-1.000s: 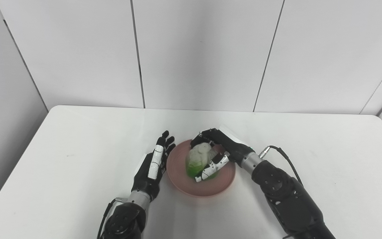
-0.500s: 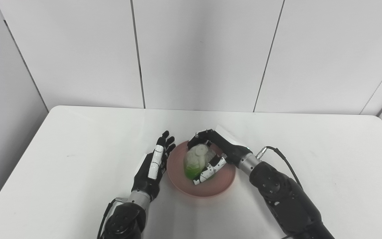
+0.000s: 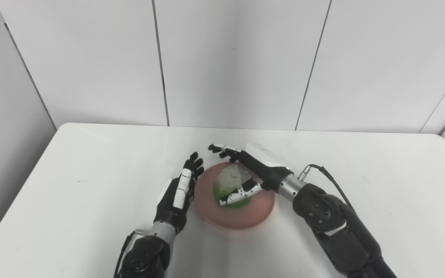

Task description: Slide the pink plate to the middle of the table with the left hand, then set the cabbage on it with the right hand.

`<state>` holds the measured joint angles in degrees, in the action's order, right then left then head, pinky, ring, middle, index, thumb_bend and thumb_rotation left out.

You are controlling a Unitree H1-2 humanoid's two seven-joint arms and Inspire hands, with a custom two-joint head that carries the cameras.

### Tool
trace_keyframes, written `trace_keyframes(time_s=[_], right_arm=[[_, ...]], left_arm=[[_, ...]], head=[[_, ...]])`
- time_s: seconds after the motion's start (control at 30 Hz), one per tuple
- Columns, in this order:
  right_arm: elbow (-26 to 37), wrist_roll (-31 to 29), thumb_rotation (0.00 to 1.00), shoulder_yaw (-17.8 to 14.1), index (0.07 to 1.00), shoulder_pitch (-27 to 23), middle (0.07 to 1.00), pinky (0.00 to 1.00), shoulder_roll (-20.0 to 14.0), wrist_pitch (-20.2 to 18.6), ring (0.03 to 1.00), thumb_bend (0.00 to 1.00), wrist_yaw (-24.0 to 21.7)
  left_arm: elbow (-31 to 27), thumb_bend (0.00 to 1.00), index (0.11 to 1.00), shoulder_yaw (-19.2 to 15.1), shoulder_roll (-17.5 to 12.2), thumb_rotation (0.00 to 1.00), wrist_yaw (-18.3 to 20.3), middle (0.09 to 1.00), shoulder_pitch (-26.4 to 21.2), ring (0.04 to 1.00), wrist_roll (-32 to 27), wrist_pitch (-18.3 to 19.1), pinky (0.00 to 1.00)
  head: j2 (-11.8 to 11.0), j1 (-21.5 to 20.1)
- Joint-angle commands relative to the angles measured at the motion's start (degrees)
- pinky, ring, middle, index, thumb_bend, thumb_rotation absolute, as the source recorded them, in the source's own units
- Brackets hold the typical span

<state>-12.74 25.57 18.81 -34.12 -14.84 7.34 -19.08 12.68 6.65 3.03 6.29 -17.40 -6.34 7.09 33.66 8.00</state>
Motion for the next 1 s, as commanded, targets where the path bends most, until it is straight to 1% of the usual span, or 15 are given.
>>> trace_keyframes(time_s=[0.0, 0.1, 0.2, 0.3, 0.37, 0.47, 0.53, 0.67, 0.7, 0.73, 0.8, 0.83, 0.9, 0.93, 0.97], right_arm=[[3.19, -0.42, 0.41, -0.91, 0.945, -2.09, 0.935, 0.8, -0.72, -1.35, 0.888, 1.0, -0.32], [5.11, -0.86, 0.43, -1.24, 0.984, -2.02, 0.979, 0.82, -0.98, -3.15, 0.932, 1.0, -1.59], [6.54, -1.37, 0.49, -1.76, 0.999, -1.95, 0.999, 0.84, -1.34, -3.16, 0.97, 1.0, -2.09], [7.58, -2.79, 0.45, -2.7, 1.0, -1.86, 1.0, 0.88, -1.57, -1.18, 0.982, 1.0, -1.61], [8.57, -3.27, 0.47, -3.33, 1.0, -1.87, 1.0, 0.89, -1.72, -0.46, 0.979, 1.0, -1.13], [10.82, -4.0, 0.55, -4.61, 1.0, -1.63, 1.0, 0.89, -2.02, -1.4, 0.977, 1.0, -1.12], [11.9, -4.24, 0.61, -5.9, 1.0, -1.31, 1.0, 0.87, -2.25, -2.2, 0.974, 1.0, -0.55], [12.9, -4.59, 0.78, -9.94, 1.0, 0.45, 1.0, 0.87, -1.46, -5.63, 0.988, 1.0, 2.21], [13.15, -4.67, 0.9, -11.11, 1.0, 1.09, 1.0, 0.89, -0.97, -7.32, 0.996, 0.99, 3.06], [13.32, -4.71, 0.95, -12.07, 1.0, 1.64, 1.0, 0.9, -0.47, -8.81, 0.998, 0.98, 3.76], [13.28, -6.49, 0.99, -14.38, 1.0, 2.99, 1.0, 0.92, 0.85, -10.64, 1.0, 0.96, 5.36], [12.95, -8.29, 1.0, -15.86, 1.0, 3.89, 1.0, 0.95, 1.71, -10.69, 1.0, 0.9, 6.36], [11.37, -11.41, 1.0, -18.22, 1.0, 5.33, 1.0, 0.96, 3.04, -9.0, 1.0, 0.88, 8.4], [10.05, -13.93, 1.0, -19.91, 1.0, 6.17, 1.0, 0.96, 4.19, -8.27, 1.0, 0.88, 9.5], [9.16, -15.73, 1.0, -21.04, 1.0, 6.72, 1.0, 0.98, 4.97, -7.88, 1.0, 0.91, 10.27]], left_arm=[[1.57, 0.75, 1.0, 1.57, 0.69, 1.0, 1.5, 1.0, 0.63, 1.0, 0.77, 2.14, 0.98], [1.33, 0.75, 1.0, 1.61, 0.58, 1.0, 1.3, 1.0, 0.68, 0.998, 0.94, 2.37, 0.97], [1.32, 0.75, 0.996, 1.53, 0.4, 1.0, 1.58, 0.999, 0.8, 0.994, 0.69, 2.21, 0.97], [1.38, 0.76, 0.987, 1.49, 0.22, 1.0, 1.62, 0.988, 0.97, 0.98, 0.7, 1.95, 0.96], [1.76, 0.75, 0.981, 1.75, -0.16, 1.0, 1.79, 0.982, 0.97, 0.972, 1.16, 1.12, 0.95], [1.83, 0.76, 0.98, 1.63, -0.48, 1.0, 1.85, 0.979, 1.04, 0.971, 0.89, 1.45, 0.95], [1.6, 0.8, 0.983, 1.3, -0.45, 1.0, 1.48, 0.976, 1.17, 0.969, 0.62, 2.4, 0.96], [1.24, 0.8, 0.973, 0.36, -0.06, 1.0, 0.53, 0.954, 1.5, 0.949, 0.43, 2.27, 0.96], [1.33, 0.79, 0.974, 0.43, -0.2, 1.0, 0.02, 0.955, 1.61, 0.946, 1.35, 1.21, 0.95], [1.43, 0.79, 0.972, 0.6, -0.4, 1.0, -0.63, 0.956, 1.77, 0.943, 2.57, -0.11, 0.94], [1.31, 0.79, 0.966, 0.86, -0.65, 1.0, -2.29, 0.953, 2.08, 0.935, 5.13, -2.25, 0.92], [1.09, 0.81, 0.975, 0.78, -0.63, 1.0, -3.27, 0.972, 2.25, 0.952, 6.31, -3.07, 0.97], [0.7, 0.83, 0.981, 0.52, -0.67, 1.0, -5.01, 0.989, 2.47, 0.979, 8.33, -4.31, 0.99], [0.54, 0.83, 0.981, 0.3, -0.78, 1.0, -5.67, 0.99, 2.63, 0.981, 9.04, -6.26, 0.99], [0.46, 0.82, 0.991, 0.15, -0.86, 1.0, -6.09, 0.995, 2.74, 0.991, 9.52, -7.71, 1.0]], head=[[0.02, -0.02], [0.0, -0.06], [-0.12, -0.09], [-0.14, -0.17], [-0.3, -0.43], [-0.62, -0.93], [-0.85, -1.14], [-1.21, -1.63], [-1.25, -1.68], [-1.39, -1.91], [-1.51, -2.1], [-1.53, -2.16], [-1.6, -2.25], [-1.77, -2.63], [-1.77, -2.63]])
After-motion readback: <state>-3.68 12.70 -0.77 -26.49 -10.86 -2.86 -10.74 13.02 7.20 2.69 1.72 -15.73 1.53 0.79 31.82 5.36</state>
